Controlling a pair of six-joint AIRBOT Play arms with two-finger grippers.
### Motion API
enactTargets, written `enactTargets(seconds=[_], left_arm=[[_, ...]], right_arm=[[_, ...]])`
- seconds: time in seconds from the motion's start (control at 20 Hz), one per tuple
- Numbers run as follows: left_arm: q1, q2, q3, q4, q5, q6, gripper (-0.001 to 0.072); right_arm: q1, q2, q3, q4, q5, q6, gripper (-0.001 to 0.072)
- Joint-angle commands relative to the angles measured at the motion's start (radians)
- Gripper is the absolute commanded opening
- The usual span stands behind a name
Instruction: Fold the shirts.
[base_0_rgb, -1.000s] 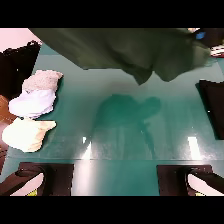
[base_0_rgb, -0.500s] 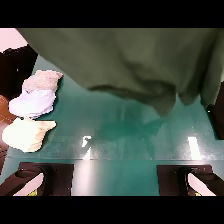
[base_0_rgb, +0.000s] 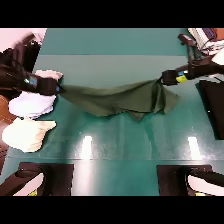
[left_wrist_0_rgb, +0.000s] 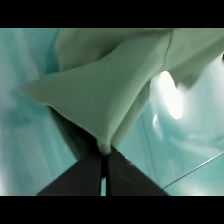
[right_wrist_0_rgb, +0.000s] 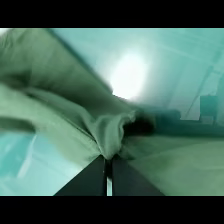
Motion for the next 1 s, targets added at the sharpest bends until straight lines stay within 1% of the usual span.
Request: enactTargets(seconds=[0.0,0.05,0.1,0.15,0.25,0.3,0.35,0.45,0.55,0.7,0.8,0.9,0.95], left_arm=[[0.0,0.001,-0.133,0.034,0.079,0.011,0.0022],[0.0,0.002,-0.132,0.034,0.089,0.011,0.0022],[0.0,0.002,-0.13,0.034,0.094,0.011,0.0022],[0.0,0.002,-0.129,0.034,0.094,0.011,0.0022],[0.0,0.002,-0.129,0.034,0.091,0.011,0.0022],[0.0,0.002,-0.129,0.034,0.091,0.011,0.0022],[0.0,0.002,-0.129,0.034,0.091,0.011,0.0022],[0.0,0.002,-0.129,0.034,0.092,0.011,0.0022],[0.0,0.002,-0.129,0.033,0.103,0.01,0.0022],[0.0,0.002,-0.129,0.033,0.133,0.01,0.0022],[0.0,0.002,-0.129,0.029,0.147,0.01,0.0022],[0.0,0.002,-0.129,0.03,0.146,0.01,0.0022],[0.0,0.002,-0.129,0.03,0.145,0.01,0.0022]], right_arm=[[-0.009,-0.177,0.094,0.002,-0.119,-0.004,0.0019],[-0.019,-0.219,0.139,0.002,-0.117,-0.004,0.0054],[-0.031,-0.259,0.185,0.002,-0.114,-0.004,0.0316],[-0.045,-0.292,0.228,0.003,-0.088,-0.003,0.0505],[-0.078,-0.321,0.29,0.003,0.022,-0.003,0.0499],[-0.092,-0.315,0.295,-0.001,0.078,-0.007,0.0434],[-0.103,-0.296,0.276,-0.002,0.119,-0.021,0.0406],[-0.107,-0.227,0.186,-0.001,0.146,-0.045,0.0406],[-0.082,-0.142,0.07,-0.001,0.129,-0.077,0.0406],[-0.007,-0.047,-0.085,-0.016,0.029,-0.107,0.0406],[0.059,-0.031,-0.145,-0.116,-0.033,-0.106,0.0407],[0.114,-0.05,-0.171,-0.211,-0.05,-0.103,0.0407],[0.135,-0.07,-0.171,-0.258,-0.05,-0.085,0.0407]])
